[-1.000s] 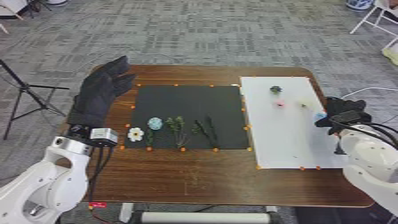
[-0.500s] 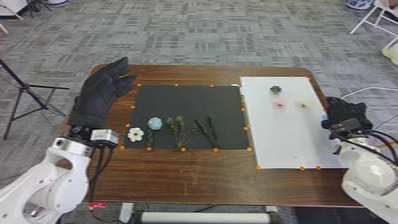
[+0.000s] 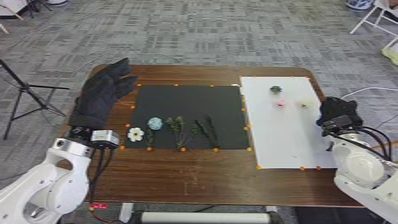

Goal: Arrange flowers

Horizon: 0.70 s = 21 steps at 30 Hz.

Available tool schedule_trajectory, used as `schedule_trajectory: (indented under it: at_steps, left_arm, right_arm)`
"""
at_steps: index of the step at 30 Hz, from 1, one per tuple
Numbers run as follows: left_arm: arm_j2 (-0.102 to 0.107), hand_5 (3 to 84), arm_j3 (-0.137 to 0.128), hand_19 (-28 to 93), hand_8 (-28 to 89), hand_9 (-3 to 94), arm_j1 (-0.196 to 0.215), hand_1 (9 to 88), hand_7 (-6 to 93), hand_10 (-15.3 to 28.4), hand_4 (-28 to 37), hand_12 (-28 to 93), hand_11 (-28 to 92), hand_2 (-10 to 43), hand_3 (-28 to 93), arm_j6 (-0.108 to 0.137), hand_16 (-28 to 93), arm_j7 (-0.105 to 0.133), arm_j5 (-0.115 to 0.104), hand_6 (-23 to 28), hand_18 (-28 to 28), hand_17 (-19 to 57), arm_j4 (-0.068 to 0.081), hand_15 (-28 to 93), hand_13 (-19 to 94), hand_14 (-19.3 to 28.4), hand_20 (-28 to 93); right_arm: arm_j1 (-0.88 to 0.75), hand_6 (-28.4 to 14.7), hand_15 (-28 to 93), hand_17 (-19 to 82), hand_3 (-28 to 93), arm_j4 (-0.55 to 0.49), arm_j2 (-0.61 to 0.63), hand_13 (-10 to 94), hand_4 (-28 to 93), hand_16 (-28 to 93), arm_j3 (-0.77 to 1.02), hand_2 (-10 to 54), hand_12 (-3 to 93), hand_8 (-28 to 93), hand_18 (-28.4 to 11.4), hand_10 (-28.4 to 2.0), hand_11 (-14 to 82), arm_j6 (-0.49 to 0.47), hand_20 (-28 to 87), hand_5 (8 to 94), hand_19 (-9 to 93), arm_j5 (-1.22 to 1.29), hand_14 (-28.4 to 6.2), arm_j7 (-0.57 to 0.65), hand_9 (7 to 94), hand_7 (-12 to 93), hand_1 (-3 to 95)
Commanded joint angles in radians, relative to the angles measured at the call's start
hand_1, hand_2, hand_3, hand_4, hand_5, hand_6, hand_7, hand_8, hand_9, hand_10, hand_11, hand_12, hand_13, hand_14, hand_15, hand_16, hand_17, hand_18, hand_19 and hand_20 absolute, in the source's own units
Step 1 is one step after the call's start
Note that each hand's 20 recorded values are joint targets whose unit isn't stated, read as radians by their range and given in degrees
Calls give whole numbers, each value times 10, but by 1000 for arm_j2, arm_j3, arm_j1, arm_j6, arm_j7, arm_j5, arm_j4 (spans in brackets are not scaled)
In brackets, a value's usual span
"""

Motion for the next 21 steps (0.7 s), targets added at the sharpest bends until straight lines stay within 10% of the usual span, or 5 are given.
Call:
schedule_trajectory:
  at_steps: [1,11,15,18,21]
  left_arm:
    - [16,310,-2,379,-81,240,-19,255,181,112,-257,194,190,-23,690,-1,55,1,-4,28,199,-91,-1,292,201,138,140]
    - [51,311,38,380,-81,241,-116,255,180,111,-256,194,192,-23,689,-17,55,-1,0,29,199,-92,17,292,202,137,141]
    - [48,311,82,379,-81,241,-168,254,180,112,-256,194,192,-23,690,-31,56,-3,4,29,198,-91,30,292,202,137,140]
    - [49,310,77,378,-80,241,-161,254,180,111,-256,193,192,-22,690,-32,56,-7,4,28,198,-91,28,292,202,136,139]
    - [51,310,44,379,-80,241,-119,255,181,112,-256,194,192,-21,688,-21,56,-5,2,28,198,-91,18,292,202,136,140]
  right_arm:
    - [-13,29,769,343,823,-39,-9,689,-283,336,14,-95,494,2,-207,-60,282,87,547,744,892,-46,-71,-16,845,418,475]
    - [248,22,775,344,839,-107,-112,689,-281,343,-132,-95,508,9,-208,-60,288,190,550,755,897,-54,-72,-97,846,414,471]
    - [262,22,778,343,841,-141,-104,685,-279,347,-126,-95,513,15,-208,-60,284,117,552,751,897,-56,-72,-70,842,416,469]
    - [186,22,777,311,829,-203,-46,635,-278,364,-19,-95,515,0,-201,-64,227,-115,557,680,877,-16,-72,-77,787,424,465]
    - [114,16,796,254,860,-237,21,549,-282,325,65,-95,265,-153,-194,-77,300,-262,566,542,834,12,-84,-97,579,308,402]
